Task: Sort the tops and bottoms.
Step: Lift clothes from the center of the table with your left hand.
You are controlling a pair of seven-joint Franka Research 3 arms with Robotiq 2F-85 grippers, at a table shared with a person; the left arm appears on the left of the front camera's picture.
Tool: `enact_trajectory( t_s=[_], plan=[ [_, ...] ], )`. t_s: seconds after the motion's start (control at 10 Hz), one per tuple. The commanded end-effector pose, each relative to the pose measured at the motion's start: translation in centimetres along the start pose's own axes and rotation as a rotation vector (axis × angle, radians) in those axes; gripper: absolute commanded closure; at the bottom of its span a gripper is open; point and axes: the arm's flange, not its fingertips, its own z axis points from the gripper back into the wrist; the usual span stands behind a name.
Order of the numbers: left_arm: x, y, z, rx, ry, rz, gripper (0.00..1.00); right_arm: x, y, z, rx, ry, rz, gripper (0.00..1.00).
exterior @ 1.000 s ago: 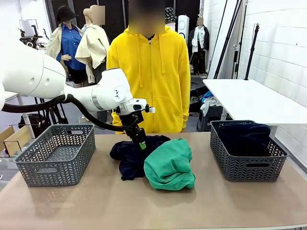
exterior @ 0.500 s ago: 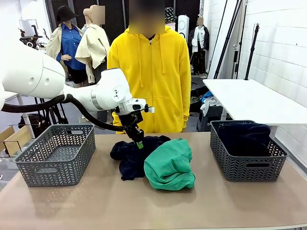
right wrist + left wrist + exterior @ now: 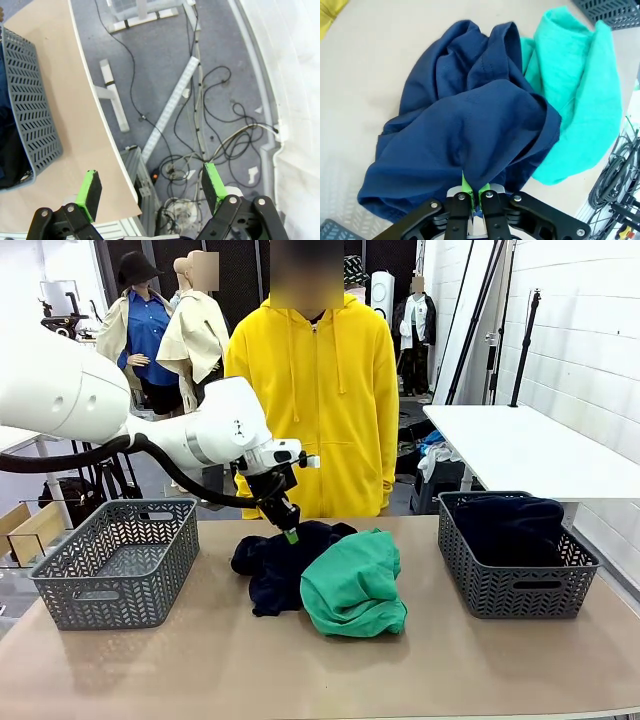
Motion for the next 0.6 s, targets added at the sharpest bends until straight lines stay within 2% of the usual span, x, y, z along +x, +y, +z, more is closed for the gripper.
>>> enact_trajectory(
  t_s=[0.0, 0.3, 0.5],
  plan=[
    [-1.4, -1.0, 4.0, -0.004, -0.062, -0.022, 1.0, -0.1, -0.1, -0.1, 0.0, 0.001, 0.013, 0.0],
    [-1.3, -3.8, 15.2, 0.108, -0.166, -0.099, 1.0, -0.1, -0.1, -0.1, 0.0, 0.001, 0.013, 0.0],
    [-0.1, -5.6, 22.5, 0.265, -0.242, -0.118, 1.0, -0.1, -0.1, -0.1, 0.0, 0.001, 0.013, 0.0]
  ],
)
